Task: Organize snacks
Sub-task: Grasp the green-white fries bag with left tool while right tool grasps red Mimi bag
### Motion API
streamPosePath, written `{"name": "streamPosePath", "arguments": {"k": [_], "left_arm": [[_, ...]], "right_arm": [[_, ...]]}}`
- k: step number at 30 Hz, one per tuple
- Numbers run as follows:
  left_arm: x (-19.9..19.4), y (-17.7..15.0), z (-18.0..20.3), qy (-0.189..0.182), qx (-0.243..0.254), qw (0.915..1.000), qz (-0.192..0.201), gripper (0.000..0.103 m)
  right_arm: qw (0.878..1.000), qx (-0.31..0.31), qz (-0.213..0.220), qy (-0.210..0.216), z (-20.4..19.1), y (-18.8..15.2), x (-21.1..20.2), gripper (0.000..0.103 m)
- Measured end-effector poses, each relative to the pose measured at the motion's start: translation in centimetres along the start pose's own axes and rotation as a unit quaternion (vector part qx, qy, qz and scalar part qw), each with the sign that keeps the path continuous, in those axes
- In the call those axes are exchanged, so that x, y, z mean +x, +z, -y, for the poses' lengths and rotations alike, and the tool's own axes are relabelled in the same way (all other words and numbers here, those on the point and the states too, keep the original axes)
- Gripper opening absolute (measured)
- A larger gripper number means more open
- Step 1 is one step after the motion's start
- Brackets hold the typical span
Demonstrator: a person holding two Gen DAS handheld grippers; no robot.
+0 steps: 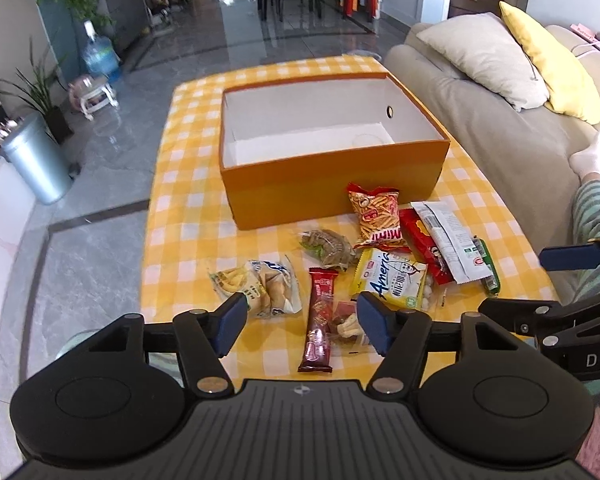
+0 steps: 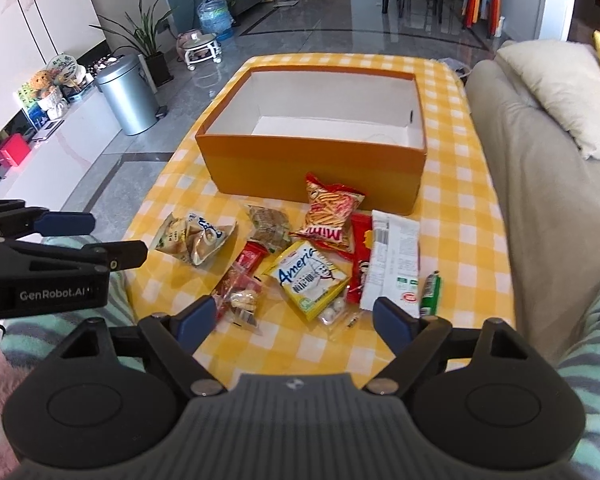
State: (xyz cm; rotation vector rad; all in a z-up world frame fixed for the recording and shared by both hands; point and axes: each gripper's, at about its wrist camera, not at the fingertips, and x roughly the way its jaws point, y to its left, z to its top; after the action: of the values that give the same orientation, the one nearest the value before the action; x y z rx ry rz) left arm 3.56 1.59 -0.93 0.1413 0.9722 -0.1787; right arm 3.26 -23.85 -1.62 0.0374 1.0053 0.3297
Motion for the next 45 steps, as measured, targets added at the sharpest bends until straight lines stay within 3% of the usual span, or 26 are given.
{"name": "streamPosePath", "arguments": {"k": [5, 7, 11, 16, 19, 25, 26, 32, 39, 45], "left_arm": [[2.2, 1.6, -2.1, -0.001, -0.030, 0.9991, -0.031, 0.075], [3.2, 2.1, -3.0, 0.001, -0.036, 0.9985, -0.040, 0.075], [5.7, 3.1, -4.2, -0.003, -0.049, 0.9970, -0.061, 0.076], [9.2, 3.5, -5.4, 0.020, -0.061, 0.9950, -0.077, 0.077], [10.9, 3.4, -6.0, 0.025, -0.079, 0.9929, -0.086, 0.077], [13.3, 2.7, -7.3, 0.027, -0.116, 0.9863, -0.115, 0.078], [13.5, 2.6, -7.5, 0.026, -0.120, 0.9855, -0.117, 0.083], [14.6, 2.6, -8.0, -0.016, -0.143, 0.9826, -0.117, 0.088], [16.1, 2.3, -7.5, -0.064, -0.168, 0.9748, -0.132, 0.071], [16.1, 2.3, -6.5, -0.056, -0.156, 0.9788, -0.121, 0.065]], "right_arm": [[1.000, -0.001, -0.012, 0.016, 0.8, 1.5, 1.8, 0.080], [1.000, -0.004, -0.010, 0.018, 1.1, 2.3, 2.6, 0.069], [1.000, 0.004, -0.011, 0.028, 2.1, 4.0, 4.8, 0.069], [0.999, 0.013, -0.016, 0.024, 2.8, 5.9, 8.8, 0.052], [1.000, 0.017, -0.011, 0.011, 2.9, 7.0, 11.2, 0.049], [0.999, 0.029, -0.020, -0.004, 3.1, 7.7, 15.2, 0.046], [0.999, 0.027, -0.024, -0.009, 3.0, 7.8, 15.8, 0.046], [0.999, 0.038, -0.036, -0.004, 3.6, 7.7, 18.6, 0.046], [0.998, 0.043, -0.035, 0.006, 3.9, 7.9, 20.2, 0.046], [0.999, 0.031, -0.028, 0.003, 3.9, 7.6, 20.8, 0.037]]}}
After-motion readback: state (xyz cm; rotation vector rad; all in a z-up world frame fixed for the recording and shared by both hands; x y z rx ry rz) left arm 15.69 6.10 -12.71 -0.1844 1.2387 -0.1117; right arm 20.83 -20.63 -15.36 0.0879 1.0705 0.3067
